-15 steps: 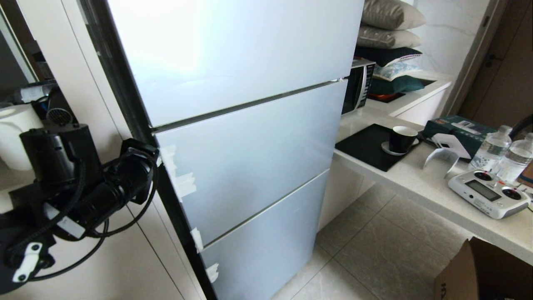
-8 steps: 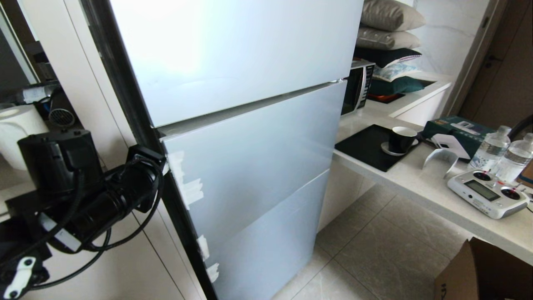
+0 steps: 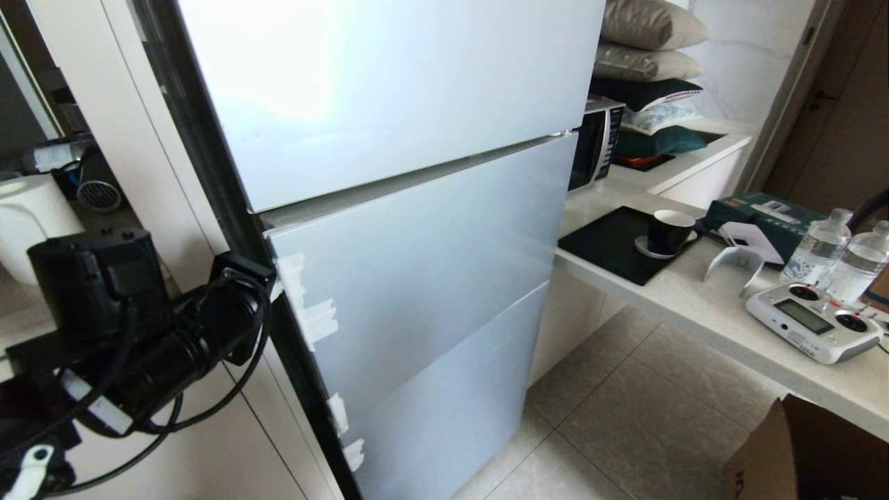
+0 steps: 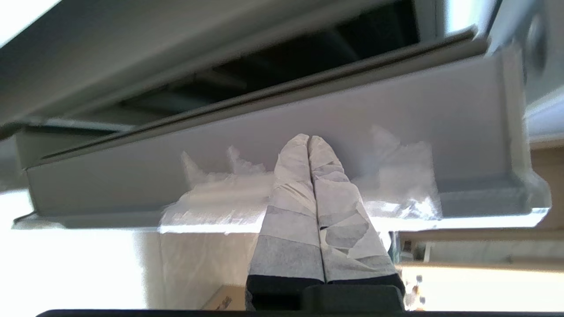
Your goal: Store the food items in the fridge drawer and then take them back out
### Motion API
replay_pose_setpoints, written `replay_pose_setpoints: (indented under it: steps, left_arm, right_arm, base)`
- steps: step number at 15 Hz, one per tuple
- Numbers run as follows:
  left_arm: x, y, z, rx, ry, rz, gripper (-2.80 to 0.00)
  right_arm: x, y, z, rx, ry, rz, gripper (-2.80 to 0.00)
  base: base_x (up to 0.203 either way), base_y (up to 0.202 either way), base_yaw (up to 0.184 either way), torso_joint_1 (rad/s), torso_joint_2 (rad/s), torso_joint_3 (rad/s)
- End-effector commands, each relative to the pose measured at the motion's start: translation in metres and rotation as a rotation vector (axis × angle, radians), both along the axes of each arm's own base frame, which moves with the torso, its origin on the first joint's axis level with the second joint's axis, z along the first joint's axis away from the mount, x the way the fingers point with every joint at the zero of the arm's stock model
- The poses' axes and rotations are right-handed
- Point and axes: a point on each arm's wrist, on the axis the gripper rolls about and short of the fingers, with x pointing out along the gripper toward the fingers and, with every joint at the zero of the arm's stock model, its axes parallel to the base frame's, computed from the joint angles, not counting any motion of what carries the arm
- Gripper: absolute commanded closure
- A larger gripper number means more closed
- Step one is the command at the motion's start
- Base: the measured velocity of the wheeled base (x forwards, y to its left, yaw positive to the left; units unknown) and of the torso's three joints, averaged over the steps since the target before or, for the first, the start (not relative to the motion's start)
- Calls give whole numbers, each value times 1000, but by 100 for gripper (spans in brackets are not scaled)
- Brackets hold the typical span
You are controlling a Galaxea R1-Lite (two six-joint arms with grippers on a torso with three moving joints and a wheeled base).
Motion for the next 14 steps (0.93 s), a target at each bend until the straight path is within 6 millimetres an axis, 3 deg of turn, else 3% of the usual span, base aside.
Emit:
replay_pose_setpoints:
  steps: [1,4,14]
  left_arm:
    - [-13,-3,2,-8,-13,-28,0]
    - [-25,-9,6,13,-34,-76,0]
    - [-34,-28,0,48,-18,-176,0]
  right_arm:
    - [0,0,0,0,1,1,0]
    - [0,0,0,0,1,2,0]
    - [0,0,0,0,1,1,0]
  base:
    - [0,0,0,0,0,0]
    - [0,0,0,0,0,0]
    - [0,0,0,0,0,0]
